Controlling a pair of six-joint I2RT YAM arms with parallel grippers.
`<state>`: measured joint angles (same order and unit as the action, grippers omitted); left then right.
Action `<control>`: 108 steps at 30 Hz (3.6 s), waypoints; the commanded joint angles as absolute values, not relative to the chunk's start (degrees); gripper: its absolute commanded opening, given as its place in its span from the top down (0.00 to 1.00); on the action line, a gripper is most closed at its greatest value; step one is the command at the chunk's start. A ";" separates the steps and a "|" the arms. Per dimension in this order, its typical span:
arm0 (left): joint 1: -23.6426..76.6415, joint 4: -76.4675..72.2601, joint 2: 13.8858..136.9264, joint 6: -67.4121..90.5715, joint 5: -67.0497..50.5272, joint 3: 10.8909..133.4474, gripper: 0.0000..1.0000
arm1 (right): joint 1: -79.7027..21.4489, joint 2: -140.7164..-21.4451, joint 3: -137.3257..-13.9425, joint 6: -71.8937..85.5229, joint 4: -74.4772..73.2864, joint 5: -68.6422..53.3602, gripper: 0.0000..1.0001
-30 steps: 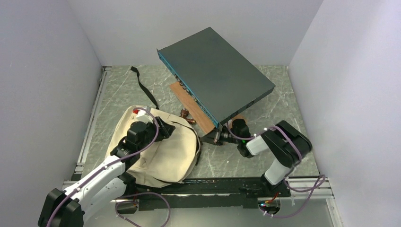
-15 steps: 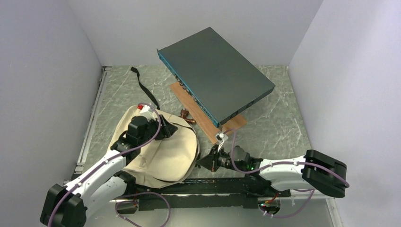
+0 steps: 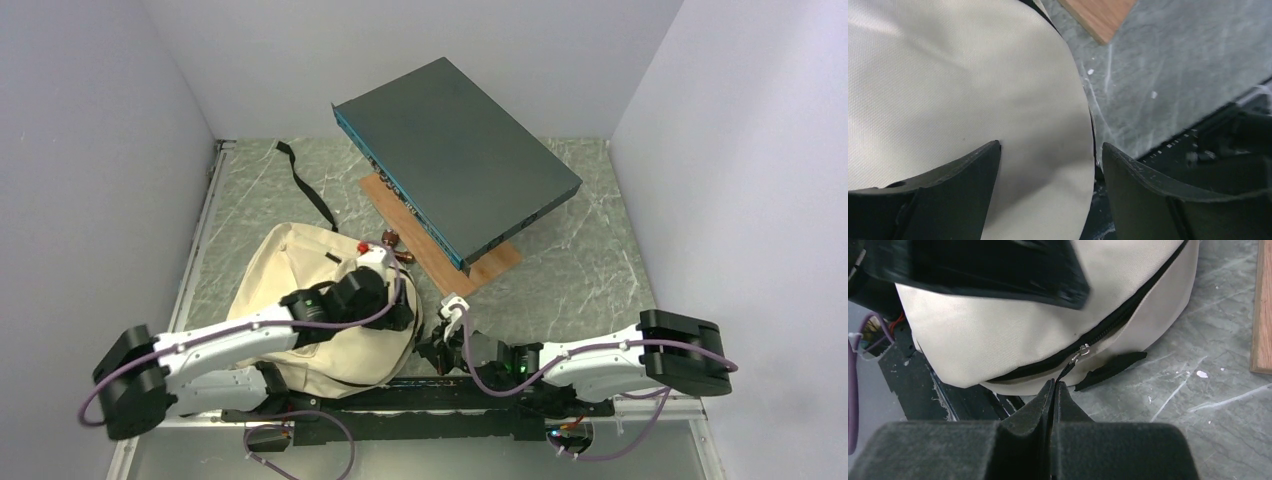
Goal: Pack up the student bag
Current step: Zip the student bag at the center of the board.
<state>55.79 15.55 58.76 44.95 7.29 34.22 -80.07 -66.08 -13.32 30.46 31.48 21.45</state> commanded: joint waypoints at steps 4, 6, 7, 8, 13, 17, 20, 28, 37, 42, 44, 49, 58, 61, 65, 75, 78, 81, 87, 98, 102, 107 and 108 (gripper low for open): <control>63.82 22.12 71.65 45.67 25.22 45.93 0.16 | -85.81 -67.55 -17.73 27.09 25.34 29.03 1.00; 64.34 21.15 74.17 45.75 24.64 46.87 0.16 | -87.26 -68.59 -18.93 26.27 24.33 30.07 1.00; 64.60 20.70 75.40 45.71 24.72 47.30 0.17 | -88.00 -69.21 -19.72 25.94 23.51 30.85 1.00; 64.80 20.75 76.54 45.73 24.99 47.88 0.17 | -88.70 -69.93 -20.55 25.59 22.79 31.57 1.00; 64.86 23.60 82.75 42.92 28.55 51.99 0.35 | -90.37 -71.24 -21.23 25.71 22.75 33.22 1.00; 64.80 24.17 84.36 41.59 31.39 52.82 0.65 | -92.58 -71.76 -22.70 24.71 21.63 33.86 1.00; 64.26 24.45 82.91 39.86 33.40 53.25 0.91 | -95.61 -73.02 -24.52 24.31 20.39 35.25 1.00; 60.73 25.63 71.53 37.02 36.42 54.44 1.00 | -105.90 -82.40 -33.92 23.92 20.32 35.85 1.00; 54.86 26.30 57.82 35.03 33.68 55.76 1.00 | -107.32 -82.77 -34.08 23.65 25.93 39.13 1.00; 54.28 26.34 56.81 34.28 29.03 60.23 1.00 | -105.18 -84.09 -35.97 20.15 32.64 34.11 1.00; 54.27 25.65 57.50 31.78 27.13 63.16 1.00 | -105.12 -86.59 -38.42 18.72 31.94 32.03 1.00; 54.26 28.21 59.64 26.64 26.79 72.05 1.00 | -103.24 -94.01 -45.10 14.19 32.08 27.35 1.00; 53.57 33.31 63.56 14.37 34.82 85.81 1.00 | -98.83 -99.95 -48.43 16.56 33.24 22.95 1.00; 50.94 35.51 64.16 11.05 33.82 88.79 1.00 | -98.96 -95.92 -43.94 19.99 32.30 26.32 1.00; 45.34 41.24 64.85 8.99 26.51 90.88 1.00 | -98.57 -86.05 -37.57 22.93 25.99 33.25 1.00; 41.48 42.20 58.24 21.43 3.99 72.55 0.43 | -97.21 -79.14 -36.73 19.70 21.39 33.11 1.00; 41.51 40.07 54.53 25.72 0.02 66.06 0.40 | -97.21 -80.09 -37.43 19.62 21.82 32.92 1.00; 43.05 36.98 52.43 28.08 -4.54 58.72 0.39 | -97.21 -79.52 -35.98 21.34 22.78 33.25 1.00; 53.13 32.36 56.34 28.56 -2.80 51.53 0.38 | -97.77 -77.55 -30.90 26.42 24.24 33.90 1.00; 61.94 27.57 66.55 28.58 6.08 46.93 0.46 | -99.29 -77.59 -29.37 30.81 22.74 34.93 1.00; 62.05 27.52 65.91 29.27 8.26 44.93 0.57 | -99.27 -78.33 -29.61 31.50 22.43 35.95 1.00; 62.05 27.85 65.04 28.55 9.54 43.80 0.76 | -99.32 -78.99 -29.50 33.08 22.30 37.43 0.86; 62.05 27.79 65.08 28.22 9.05 43.89 0.83 | -99.27 -79.21 -29.67 33.35 21.97 37.66 0.77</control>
